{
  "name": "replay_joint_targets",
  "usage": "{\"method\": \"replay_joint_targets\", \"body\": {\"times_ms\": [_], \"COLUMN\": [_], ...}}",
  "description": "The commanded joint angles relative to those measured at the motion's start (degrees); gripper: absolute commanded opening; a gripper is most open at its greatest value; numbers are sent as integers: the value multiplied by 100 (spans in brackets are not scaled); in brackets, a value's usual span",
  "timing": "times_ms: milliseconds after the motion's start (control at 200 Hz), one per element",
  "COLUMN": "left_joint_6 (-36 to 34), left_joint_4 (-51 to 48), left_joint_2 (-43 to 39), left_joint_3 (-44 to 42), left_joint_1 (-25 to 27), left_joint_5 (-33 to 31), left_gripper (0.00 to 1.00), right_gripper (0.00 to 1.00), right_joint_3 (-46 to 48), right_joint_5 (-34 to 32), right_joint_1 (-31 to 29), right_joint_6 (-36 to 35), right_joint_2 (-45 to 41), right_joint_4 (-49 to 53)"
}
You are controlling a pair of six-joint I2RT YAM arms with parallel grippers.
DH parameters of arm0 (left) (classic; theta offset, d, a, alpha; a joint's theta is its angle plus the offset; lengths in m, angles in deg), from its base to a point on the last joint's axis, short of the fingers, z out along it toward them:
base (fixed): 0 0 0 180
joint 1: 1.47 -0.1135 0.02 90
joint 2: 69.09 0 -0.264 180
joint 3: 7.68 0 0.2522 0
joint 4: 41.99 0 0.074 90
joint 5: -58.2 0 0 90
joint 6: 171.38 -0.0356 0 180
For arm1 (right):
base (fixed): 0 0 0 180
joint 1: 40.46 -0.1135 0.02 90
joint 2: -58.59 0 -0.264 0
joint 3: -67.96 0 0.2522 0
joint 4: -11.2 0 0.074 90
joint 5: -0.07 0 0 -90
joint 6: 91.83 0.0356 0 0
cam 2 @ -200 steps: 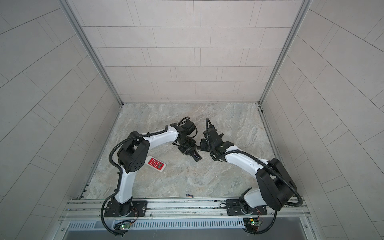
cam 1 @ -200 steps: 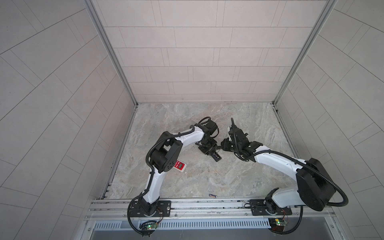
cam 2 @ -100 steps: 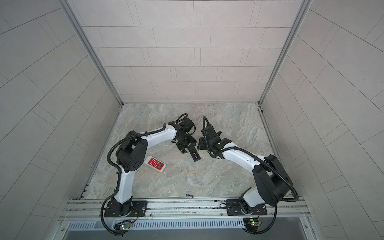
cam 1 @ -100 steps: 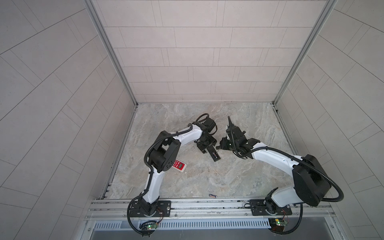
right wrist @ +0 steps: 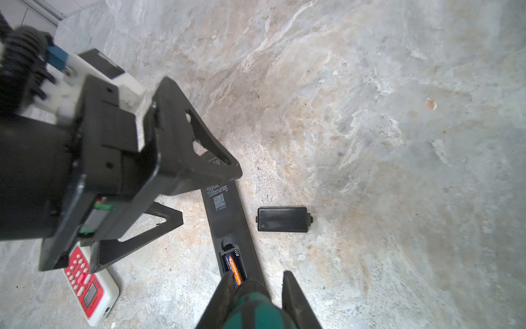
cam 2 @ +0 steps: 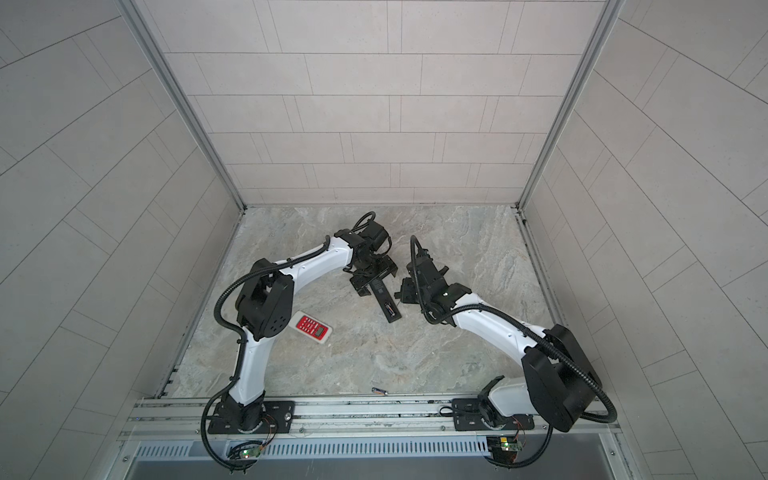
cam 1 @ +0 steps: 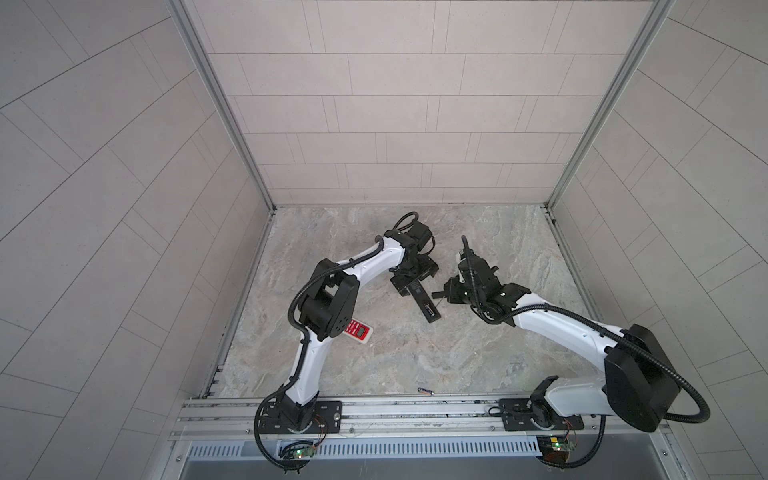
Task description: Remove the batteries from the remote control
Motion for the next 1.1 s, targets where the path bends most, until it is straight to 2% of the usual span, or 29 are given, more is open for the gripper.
{"method": "replay_joint_targets", "body": {"times_ms": [0, 120, 190, 445, 535, 610, 751, 896, 1096], "left_joint_6": [-238, -51, -130, -458, -414, -412, -383, -326, -291], "left_joint_4": [-62, -208, -593, -1724, -1732, -1774, -1852, -1944, -1965], "left_joint_2": [24, -149, 144, 857, 950, 976, 1049, 1168, 1288], "left_joint_3": [50, -26, 341, 1435, 1403, 1402, 1478, 1490, 1531], "left_joint_1": [-28, -45, -111, 64, 107, 177, 270, 329, 435], "left_joint_5": [-93, -346, 28, -41, 86, 41, -36, -56, -91], "left_gripper": [100, 100, 100, 100, 88, 82, 79, 70, 64], "right_gripper": [0, 0, 0, 0, 0, 0, 0, 0, 0], "right_joint_3": [70, 124, 147, 180, 243, 304, 347, 358, 446], "right_joint_5": [-174, -194, -197, -181, -182, -193, -192, -164, -165], "right_joint_1": [-22, -18, -14, -15, -18, -18, -18, -21, -29], "right_joint_6": [-75, -90, -99, -173, -167, -160, -193, -208, -213], "right_joint_2": [-151, -215, -245, -277, -359, -464, -607, -635, -735], "right_joint_4": [64, 68, 40, -19, -83, -158, -212, -175, -164]}}
